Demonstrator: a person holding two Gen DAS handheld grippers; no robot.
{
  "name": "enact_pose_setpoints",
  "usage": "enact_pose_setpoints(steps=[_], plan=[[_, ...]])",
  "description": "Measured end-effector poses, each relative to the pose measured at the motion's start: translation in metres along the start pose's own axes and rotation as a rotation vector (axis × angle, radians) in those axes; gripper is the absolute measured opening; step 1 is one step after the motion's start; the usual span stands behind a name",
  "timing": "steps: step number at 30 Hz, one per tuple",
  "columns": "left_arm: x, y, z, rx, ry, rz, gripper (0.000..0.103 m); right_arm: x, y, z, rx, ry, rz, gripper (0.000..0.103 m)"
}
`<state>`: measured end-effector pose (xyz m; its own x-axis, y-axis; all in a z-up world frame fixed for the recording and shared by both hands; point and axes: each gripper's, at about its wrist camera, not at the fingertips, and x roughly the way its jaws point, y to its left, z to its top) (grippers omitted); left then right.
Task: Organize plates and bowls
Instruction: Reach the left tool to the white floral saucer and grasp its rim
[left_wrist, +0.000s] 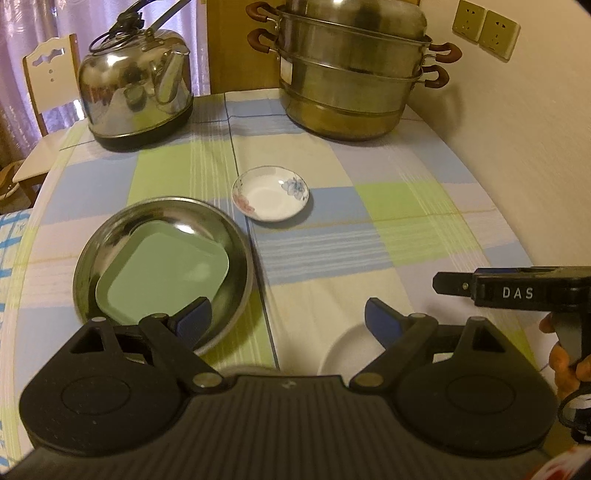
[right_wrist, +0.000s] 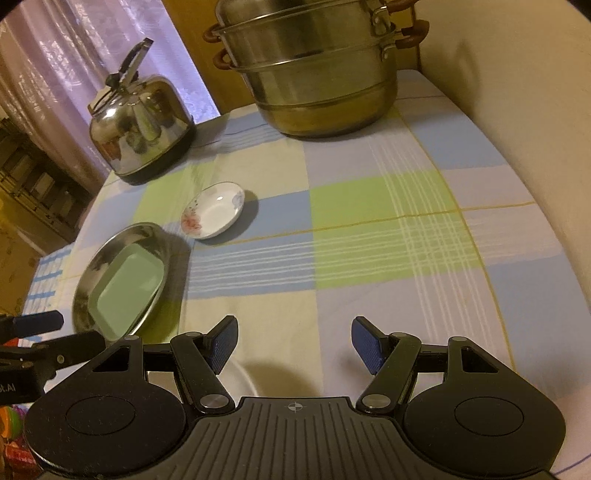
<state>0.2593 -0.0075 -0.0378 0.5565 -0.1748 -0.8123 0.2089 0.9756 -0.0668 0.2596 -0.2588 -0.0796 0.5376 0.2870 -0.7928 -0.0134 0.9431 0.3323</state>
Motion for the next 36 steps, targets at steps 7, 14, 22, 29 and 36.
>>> enact_pose_setpoints(steps=[7,14,22,29,36], plan=[[0.033,0.017,0.02,0.018,-0.01,-0.001,0.083,0.024,0.003,0.018,-0.01,0.0,-0.016,0.068],[0.074,0.043,0.04,0.025,-0.01,0.006,0.075,0.056,0.006,0.042,-0.003,0.0,0.005,0.068],[0.113,0.061,0.071,0.054,-0.008,-0.008,0.065,0.094,0.021,0.069,-0.022,-0.004,0.03,0.068],[0.145,0.069,0.096,0.056,0.013,-0.041,0.056,0.126,0.042,0.092,-0.045,-0.017,0.048,0.063],[0.17,0.078,0.112,0.072,0.038,-0.073,0.049,0.159,0.054,0.105,-0.039,0.013,0.062,0.05]])
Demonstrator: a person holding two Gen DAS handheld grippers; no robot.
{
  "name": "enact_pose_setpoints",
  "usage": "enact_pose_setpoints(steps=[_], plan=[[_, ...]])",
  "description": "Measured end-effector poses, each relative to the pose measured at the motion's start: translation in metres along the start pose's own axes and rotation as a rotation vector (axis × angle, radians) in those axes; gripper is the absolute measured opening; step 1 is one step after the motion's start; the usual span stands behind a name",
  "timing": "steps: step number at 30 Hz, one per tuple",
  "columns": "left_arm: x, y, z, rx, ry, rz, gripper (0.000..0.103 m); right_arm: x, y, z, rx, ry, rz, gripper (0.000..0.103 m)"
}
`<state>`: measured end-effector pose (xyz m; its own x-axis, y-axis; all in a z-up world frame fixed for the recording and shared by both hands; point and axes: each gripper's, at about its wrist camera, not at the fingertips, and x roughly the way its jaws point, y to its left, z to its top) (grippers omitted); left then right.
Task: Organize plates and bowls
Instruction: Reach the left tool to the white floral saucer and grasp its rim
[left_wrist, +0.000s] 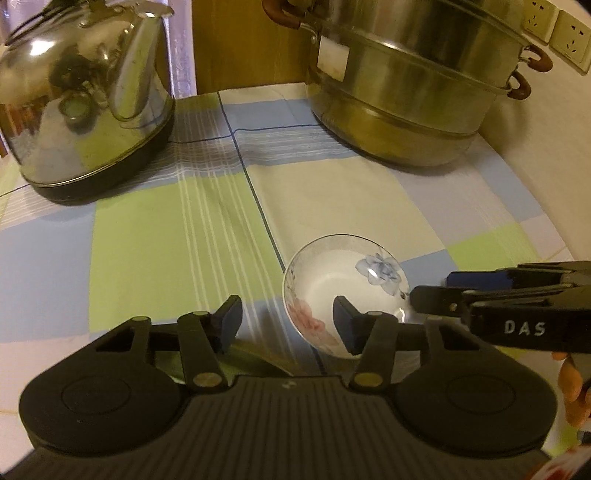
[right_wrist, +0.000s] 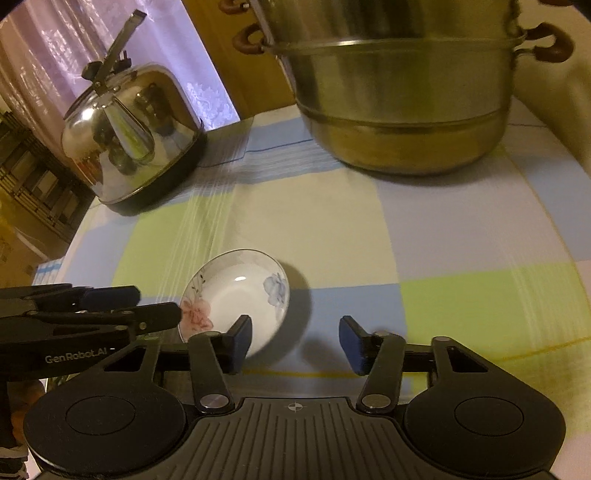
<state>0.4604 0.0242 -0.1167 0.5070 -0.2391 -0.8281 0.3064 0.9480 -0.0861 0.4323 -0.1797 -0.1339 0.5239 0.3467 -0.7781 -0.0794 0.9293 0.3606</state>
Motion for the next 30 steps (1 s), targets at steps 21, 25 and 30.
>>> enact_pose_setpoints(steps=[21,25,30], plan=[[0.04,0.007,0.006,-0.027,0.064,-0.049,0.025,0.033,0.006,0.004,0.034,0.018,-0.031,0.025],[0.043,0.006,0.006,-0.041,0.072,-0.065,0.019,0.032,0.006,0.003,0.04,0.02,-0.027,0.014],[0.043,0.001,0.004,-0.035,0.07,-0.063,0.017,0.033,0.007,0.004,0.045,0.023,-0.019,0.009]])
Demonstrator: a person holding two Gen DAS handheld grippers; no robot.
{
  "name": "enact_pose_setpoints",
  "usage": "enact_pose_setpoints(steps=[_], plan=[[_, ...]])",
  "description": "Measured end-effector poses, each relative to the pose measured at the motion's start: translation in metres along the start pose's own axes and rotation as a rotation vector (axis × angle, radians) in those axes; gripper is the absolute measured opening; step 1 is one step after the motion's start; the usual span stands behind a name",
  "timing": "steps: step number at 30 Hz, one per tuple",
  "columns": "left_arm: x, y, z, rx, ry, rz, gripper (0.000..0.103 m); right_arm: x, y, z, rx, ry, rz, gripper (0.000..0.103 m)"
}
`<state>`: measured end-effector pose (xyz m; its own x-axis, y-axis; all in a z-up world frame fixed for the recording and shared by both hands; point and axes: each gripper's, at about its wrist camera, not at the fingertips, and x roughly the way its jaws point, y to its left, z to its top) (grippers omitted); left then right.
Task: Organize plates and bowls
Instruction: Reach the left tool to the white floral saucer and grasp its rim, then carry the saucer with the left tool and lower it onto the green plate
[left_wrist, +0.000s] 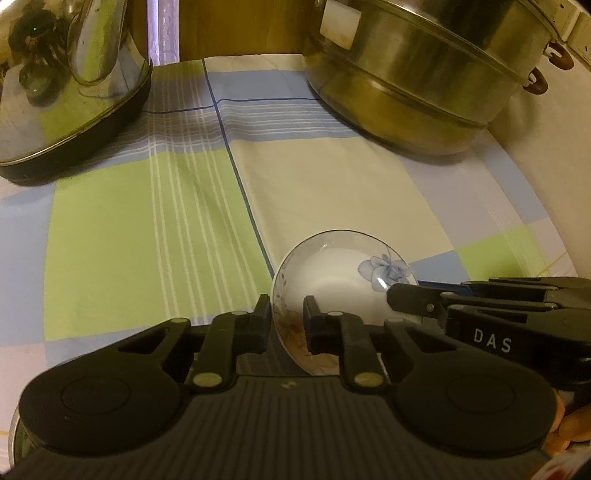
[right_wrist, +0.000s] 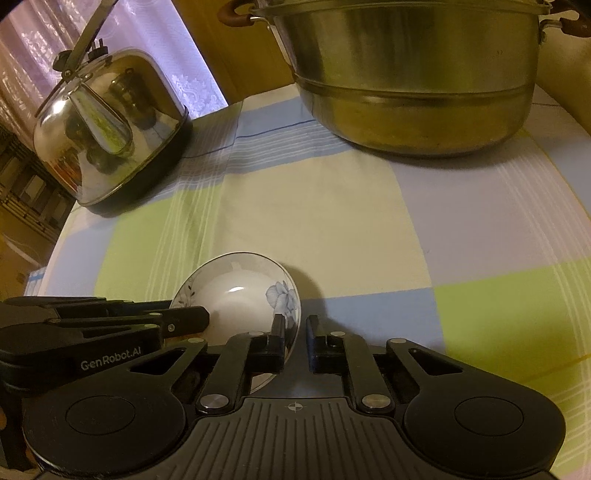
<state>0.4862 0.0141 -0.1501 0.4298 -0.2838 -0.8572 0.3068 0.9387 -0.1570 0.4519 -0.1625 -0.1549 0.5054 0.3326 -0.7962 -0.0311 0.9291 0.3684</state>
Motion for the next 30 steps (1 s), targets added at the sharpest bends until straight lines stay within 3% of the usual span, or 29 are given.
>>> enact_pose_setpoints(steps=[30], plan=[[-0.021,-0.019,-0.006,0.004,-0.025,-0.031,0.014,-0.025,-0.011,-0.002,0.027,-0.016,-0.019,0.007]])
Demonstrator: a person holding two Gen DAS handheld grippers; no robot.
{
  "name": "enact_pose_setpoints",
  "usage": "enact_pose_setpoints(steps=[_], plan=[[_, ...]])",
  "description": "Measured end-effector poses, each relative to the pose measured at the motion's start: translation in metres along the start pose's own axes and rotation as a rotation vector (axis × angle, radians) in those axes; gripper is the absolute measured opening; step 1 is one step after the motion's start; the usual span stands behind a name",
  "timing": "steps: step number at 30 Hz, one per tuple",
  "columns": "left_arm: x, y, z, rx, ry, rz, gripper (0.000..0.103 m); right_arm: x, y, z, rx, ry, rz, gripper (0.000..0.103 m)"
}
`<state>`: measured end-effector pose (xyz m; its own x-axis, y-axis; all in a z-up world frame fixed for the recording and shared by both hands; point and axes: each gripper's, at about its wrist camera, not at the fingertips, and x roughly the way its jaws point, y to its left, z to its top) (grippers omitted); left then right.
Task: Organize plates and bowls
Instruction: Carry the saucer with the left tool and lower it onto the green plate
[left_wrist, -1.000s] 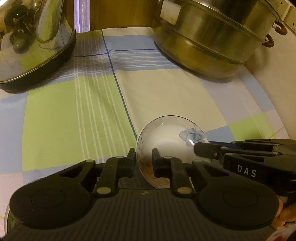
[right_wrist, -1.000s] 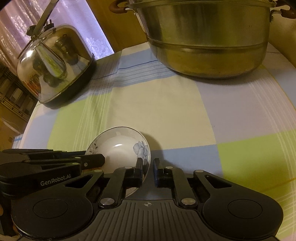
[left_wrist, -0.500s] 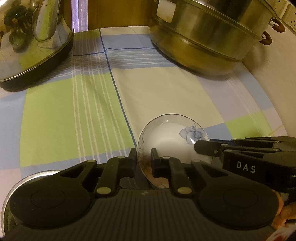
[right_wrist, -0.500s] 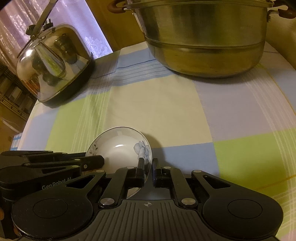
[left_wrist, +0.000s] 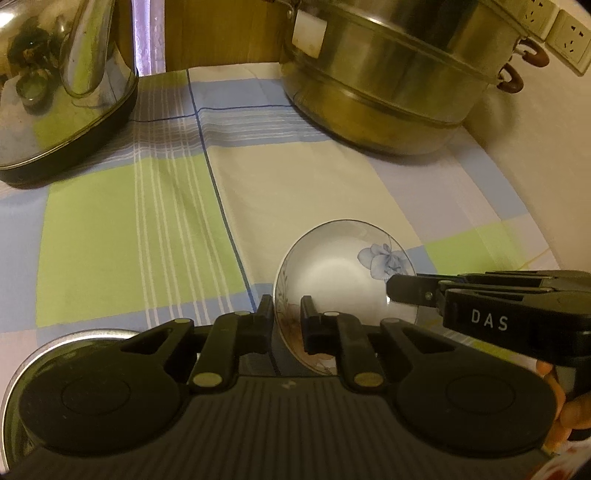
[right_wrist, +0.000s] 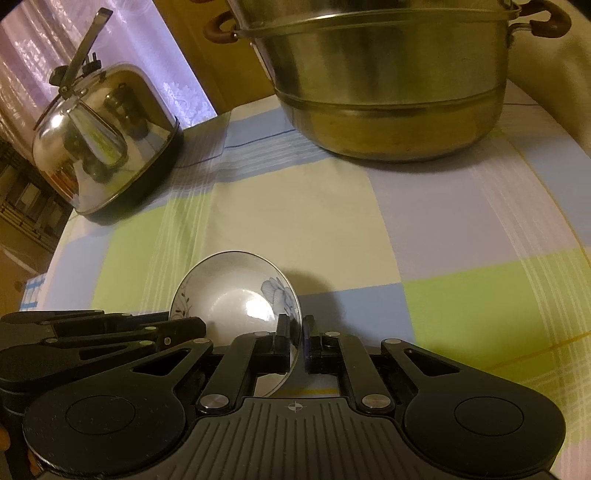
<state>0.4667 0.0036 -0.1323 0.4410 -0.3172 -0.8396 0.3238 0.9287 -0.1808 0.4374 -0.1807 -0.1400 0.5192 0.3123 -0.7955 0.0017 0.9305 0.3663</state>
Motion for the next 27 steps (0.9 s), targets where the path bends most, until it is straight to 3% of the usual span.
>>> enact_pose_setpoints(steps=[12,27], plan=[[-0.043,0.01,-0.01,-0.046,-0.055,0.002,0.014,-0.028,0.018,0.0,-0.023,-0.009,0.042,0.006],[-0.102,0.055,-0.062,-0.179,-0.072,0.108,0.014,-0.024,0.089,-0.029,-0.152,0.064,0.151,0.007]])
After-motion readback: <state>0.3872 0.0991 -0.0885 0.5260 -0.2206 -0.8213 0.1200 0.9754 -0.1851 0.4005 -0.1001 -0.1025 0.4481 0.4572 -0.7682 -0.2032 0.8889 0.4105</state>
